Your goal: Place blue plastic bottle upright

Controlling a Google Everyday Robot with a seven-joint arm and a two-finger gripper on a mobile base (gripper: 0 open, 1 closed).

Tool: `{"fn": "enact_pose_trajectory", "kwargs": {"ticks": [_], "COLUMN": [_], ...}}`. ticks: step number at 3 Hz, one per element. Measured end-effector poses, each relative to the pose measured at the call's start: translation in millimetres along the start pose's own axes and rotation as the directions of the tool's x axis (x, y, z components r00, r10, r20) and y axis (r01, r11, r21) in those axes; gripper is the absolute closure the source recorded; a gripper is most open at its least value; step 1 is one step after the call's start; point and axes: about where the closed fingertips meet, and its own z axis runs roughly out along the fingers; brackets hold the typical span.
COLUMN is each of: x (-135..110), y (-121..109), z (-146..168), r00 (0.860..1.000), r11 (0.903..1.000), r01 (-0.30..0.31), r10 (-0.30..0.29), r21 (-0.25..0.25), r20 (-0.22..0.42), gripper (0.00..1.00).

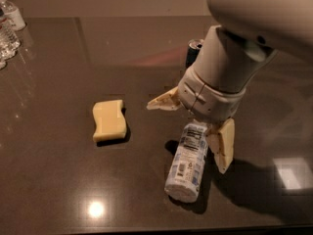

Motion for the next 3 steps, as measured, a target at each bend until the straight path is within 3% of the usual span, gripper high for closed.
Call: {"fn": "enact_pose_trajectory", "kwargs": {"ticks": [1, 3], "x": [-3.7, 17.6], "y": [10.0, 24.3], "z": [16.0, 24.5], "r00": [0.990, 0.962], "r11": [0.9881, 0.9567], "r01": [0.140, 0.257], "r10": [-0.141, -0.267], "r21": [-0.063, -0.138], "r20": [-0.018, -0.063], "gripper": [0.00, 0.00]}}
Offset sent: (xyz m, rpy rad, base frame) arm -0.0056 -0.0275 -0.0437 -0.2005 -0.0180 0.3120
